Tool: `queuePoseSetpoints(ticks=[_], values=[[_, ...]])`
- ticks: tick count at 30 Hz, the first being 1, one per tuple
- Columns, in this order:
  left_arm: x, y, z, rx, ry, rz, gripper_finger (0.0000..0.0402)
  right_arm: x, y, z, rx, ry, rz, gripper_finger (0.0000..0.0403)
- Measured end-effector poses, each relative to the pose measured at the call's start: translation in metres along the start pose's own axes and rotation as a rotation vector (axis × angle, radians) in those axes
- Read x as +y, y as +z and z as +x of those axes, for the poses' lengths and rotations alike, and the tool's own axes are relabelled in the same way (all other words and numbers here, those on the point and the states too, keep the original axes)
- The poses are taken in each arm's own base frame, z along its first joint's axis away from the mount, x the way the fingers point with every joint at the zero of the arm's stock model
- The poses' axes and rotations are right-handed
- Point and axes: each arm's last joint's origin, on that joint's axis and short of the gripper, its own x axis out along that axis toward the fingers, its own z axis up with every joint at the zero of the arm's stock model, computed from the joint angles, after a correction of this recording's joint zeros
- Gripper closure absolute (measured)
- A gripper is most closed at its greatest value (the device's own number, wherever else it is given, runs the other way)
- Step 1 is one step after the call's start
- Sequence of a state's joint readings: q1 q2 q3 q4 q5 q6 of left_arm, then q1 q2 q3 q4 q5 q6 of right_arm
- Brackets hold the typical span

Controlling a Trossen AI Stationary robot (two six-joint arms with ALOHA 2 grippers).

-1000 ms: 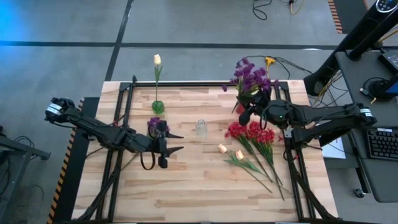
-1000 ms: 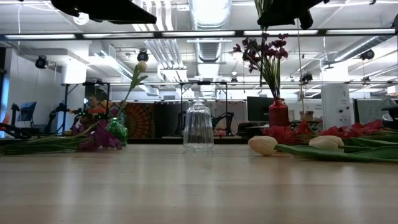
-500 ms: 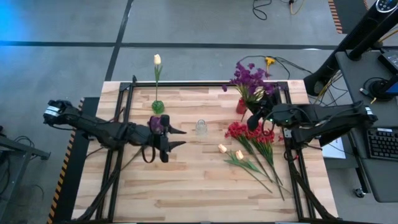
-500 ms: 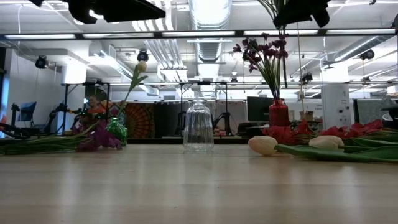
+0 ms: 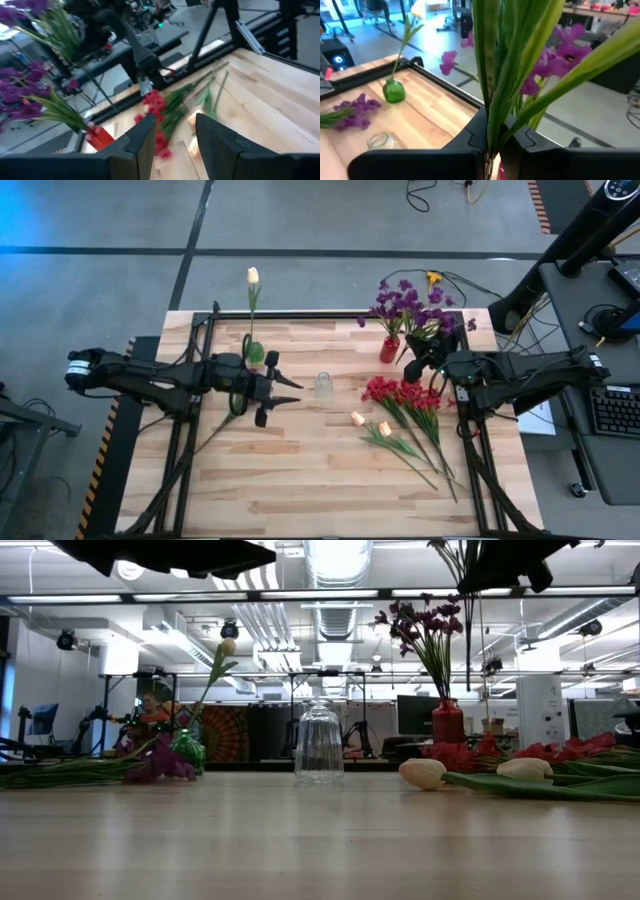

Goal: Sort flowers into vase by color
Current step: Put the bottom violet flowers into the red vase

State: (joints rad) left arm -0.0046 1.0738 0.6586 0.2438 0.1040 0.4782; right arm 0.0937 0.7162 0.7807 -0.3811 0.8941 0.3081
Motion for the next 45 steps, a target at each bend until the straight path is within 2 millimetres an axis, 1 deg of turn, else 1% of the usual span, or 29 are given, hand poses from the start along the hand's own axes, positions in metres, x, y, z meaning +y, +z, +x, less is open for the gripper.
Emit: queuePoseSetpoints(ticks=[7,14,24,32,36,45], values=[[0.007,-0.003,-0.003,0.017,0.029,-0.007,0.0283,-0.005,0.003,-0.001,-0.064,-0.138,0.017,0.0380],[0.014,-0.008,-0.005,0.050,0.057,-0.015,0.0284,-0.005,0.013,-0.001,-0.137,-0.197,0.057,0.0380],[0.016,-0.010,-0.005,0.058,0.072,-0.023,0.0284,0.002,0.011,0.017,-0.127,-0.267,0.038,0.0380],[0.016,-0.010,-0.005,0.060,0.074,-0.025,0.0284,0.007,0.012,0.023,-0.141,-0.277,0.051,0.0380],[0.016,-0.010,-0.005,0.060,0.074,-0.025,0.0284,0.010,0.009,0.028,-0.136,-0.322,0.031,0.0380],[0.016,-0.010,-0.005,0.061,0.074,-0.025,0.0284,0.016,0.004,0.041,-0.123,-0.355,0.018,0.0380]])
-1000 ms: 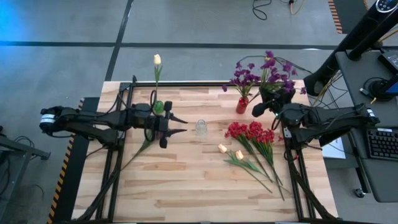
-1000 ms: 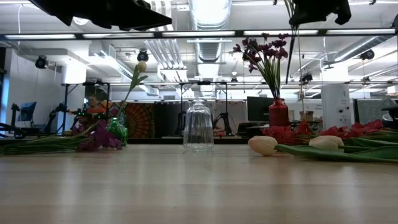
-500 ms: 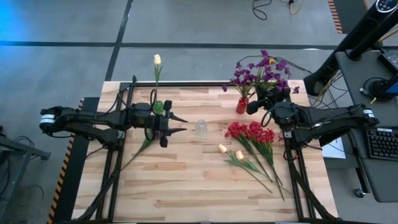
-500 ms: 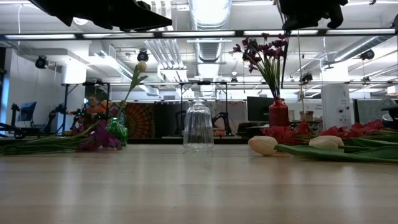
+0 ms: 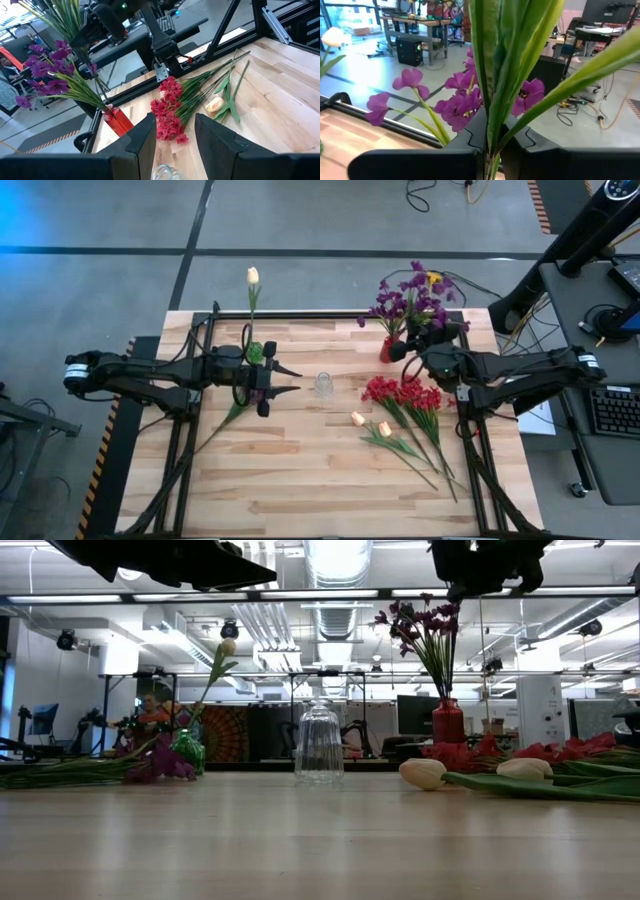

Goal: Sort flowers into vase by color
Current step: Put the bottom violet flowers into the red vase

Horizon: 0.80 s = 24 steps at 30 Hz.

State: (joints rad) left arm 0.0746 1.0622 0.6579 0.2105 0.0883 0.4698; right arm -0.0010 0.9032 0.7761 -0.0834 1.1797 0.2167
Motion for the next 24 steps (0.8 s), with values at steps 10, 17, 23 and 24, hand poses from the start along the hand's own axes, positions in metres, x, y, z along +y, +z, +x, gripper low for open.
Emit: queuePoseSetpoints(ticks=[10,17,23,24], values=[[0.000,0.000,0.000,0.001,-0.001,0.000,0.0284,0.006,-0.004,0.003,0.000,-0.029,-0.008,0.0380],[0.000,0.000,0.000,0.002,-0.001,0.000,0.0284,0.012,-0.010,0.006,0.006,-0.055,-0.037,0.0380],[0.000,0.000,0.000,0.002,-0.001,0.000,0.0284,0.012,-0.009,0.006,0.004,-0.057,-0.031,0.0380],[0.000,0.000,0.000,0.002,-0.001,0.000,0.0284,0.012,-0.009,0.006,0.004,-0.057,-0.031,0.0380]])
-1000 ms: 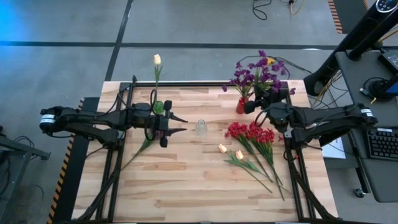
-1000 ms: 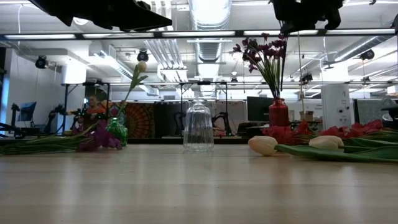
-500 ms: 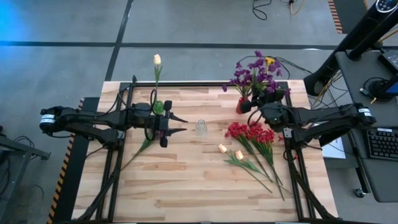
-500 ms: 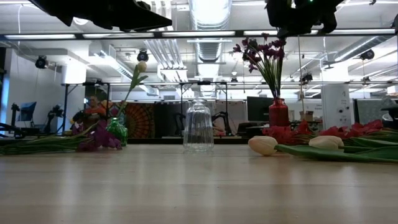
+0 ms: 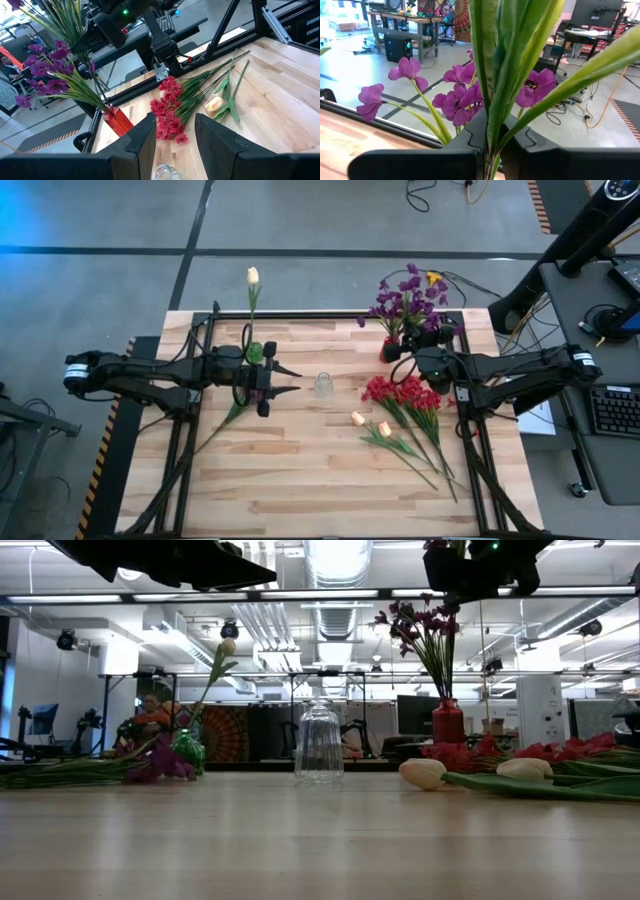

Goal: Sort flowers into vase by color
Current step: Put the bottom violet flowers into the red vase

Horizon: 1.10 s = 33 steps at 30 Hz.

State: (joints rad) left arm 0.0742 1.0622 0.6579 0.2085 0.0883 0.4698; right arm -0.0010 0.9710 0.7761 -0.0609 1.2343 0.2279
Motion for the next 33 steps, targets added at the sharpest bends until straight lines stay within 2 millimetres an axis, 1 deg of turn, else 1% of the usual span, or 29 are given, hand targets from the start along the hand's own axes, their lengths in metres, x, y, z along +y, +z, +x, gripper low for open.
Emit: queuePoseSetpoints(ticks=[33], values=[[-0.0001,-0.0002,0.0001,0.002,-0.001,-0.001,0.0283,0.0080,-0.0041,0.0070,-0.006,-0.041,-0.014,0.0380]])
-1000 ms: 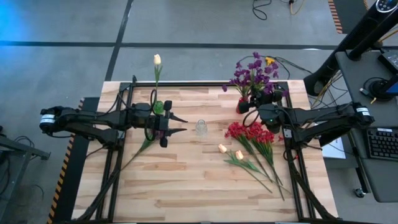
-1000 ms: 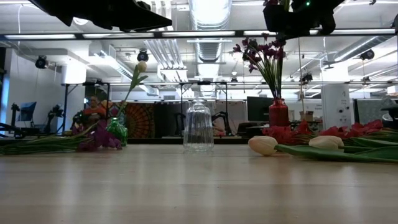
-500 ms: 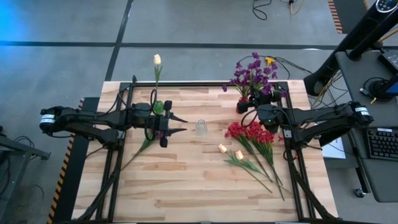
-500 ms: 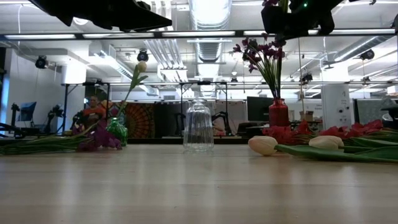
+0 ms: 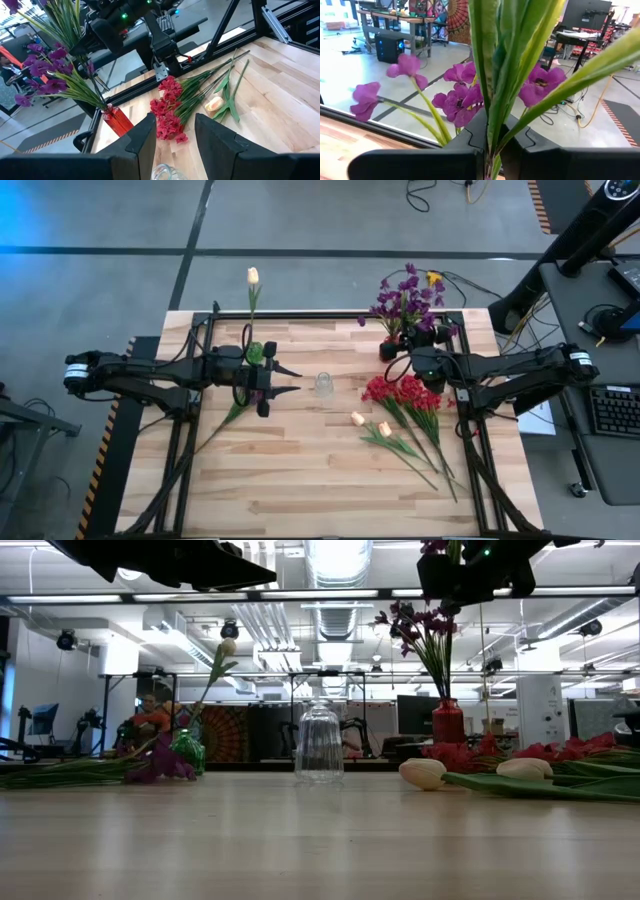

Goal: Sort flowers into vase by color
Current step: Put the bottom violet flowers into the red vase

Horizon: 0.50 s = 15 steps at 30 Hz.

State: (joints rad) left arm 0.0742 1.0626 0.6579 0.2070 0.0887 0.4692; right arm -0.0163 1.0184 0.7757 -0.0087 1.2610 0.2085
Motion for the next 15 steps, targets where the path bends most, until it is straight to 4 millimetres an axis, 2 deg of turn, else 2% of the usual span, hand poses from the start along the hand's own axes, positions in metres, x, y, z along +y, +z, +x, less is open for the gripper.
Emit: queuePoseSetpoints(ticks=[15], values=[[-0.0003,-0.0007,0.0000,0.007,-0.003,-0.001,0.0283,0.0052,-0.0033,0.0028,0.003,-0.004,-0.007,0.0380]])
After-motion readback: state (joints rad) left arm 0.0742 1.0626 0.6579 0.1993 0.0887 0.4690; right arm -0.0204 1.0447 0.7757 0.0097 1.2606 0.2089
